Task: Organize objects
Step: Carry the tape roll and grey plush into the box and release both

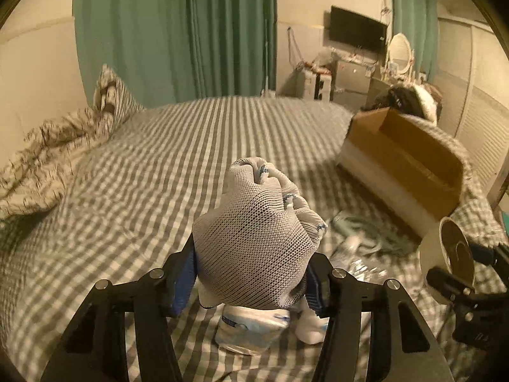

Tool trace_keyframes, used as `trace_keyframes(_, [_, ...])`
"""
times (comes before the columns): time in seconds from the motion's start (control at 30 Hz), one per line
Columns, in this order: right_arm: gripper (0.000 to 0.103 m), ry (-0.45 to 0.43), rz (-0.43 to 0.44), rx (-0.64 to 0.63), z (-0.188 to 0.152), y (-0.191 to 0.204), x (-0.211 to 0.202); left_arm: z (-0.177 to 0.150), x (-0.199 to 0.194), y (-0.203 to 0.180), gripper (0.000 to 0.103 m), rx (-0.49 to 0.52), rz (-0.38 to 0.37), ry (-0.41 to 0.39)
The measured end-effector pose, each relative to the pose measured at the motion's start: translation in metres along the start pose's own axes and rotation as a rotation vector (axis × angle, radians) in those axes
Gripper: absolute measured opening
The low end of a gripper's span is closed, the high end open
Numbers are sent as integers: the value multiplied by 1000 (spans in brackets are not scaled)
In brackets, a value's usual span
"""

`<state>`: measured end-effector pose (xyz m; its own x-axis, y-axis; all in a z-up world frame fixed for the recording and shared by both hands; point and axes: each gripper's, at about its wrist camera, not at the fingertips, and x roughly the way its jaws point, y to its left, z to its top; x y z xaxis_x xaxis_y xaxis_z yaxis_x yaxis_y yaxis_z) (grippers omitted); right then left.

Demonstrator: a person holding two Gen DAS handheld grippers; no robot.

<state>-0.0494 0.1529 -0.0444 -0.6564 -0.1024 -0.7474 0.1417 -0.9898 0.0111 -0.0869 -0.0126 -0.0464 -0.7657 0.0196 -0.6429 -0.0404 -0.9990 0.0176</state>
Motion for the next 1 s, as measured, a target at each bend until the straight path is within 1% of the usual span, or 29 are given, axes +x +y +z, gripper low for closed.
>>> trace_keyframes(0.13, [79,-79,19,-12,20,-6,-41,24,-30,-16,58,14,-52,-68])
trace_keyframes(0.2, [79,-115,19,-26,32,-12,-58,38,-39,-28,58,23,-76,-94])
trace_keyframes(0.27, [79,-145,43,-23,49,-25,-76,55,-46,-45,58,42,-102,-122])
trace_keyframes(0.37, [79,-169,59,-26,71,-43,-87,78,-47,-73,58,79,-142,-156])
trace_keyframes(0.43, [79,-178,40,-32,85,-59,-91,90,-43,-89,58,92,-172,-161])
trace_keyframes(0.5, [79,-181,15,-29,98,-75,-92,104,-31,-112,58,111,-201,-154])
trace_keyframes(0.63, [79,-165,-3,-5,117,-111,-78,123,1,-151,58,151,-236,-133])
trace_keyframes(0.67, [79,-156,-3,5,121,-121,-72,128,15,-162,58,165,-249,-120])
trace_keyframes(0.83, [79,-98,-8,66,135,-166,-26,134,60,-193,58,208,-266,-82])
trace_keyframes(0.93, [79,-76,-10,96,138,-183,-2,135,72,-206,58,235,-264,-95])
trace_keyframes(1.0, [79,-76,0,115,141,-194,10,137,79,-213,58,254,-279,-99])
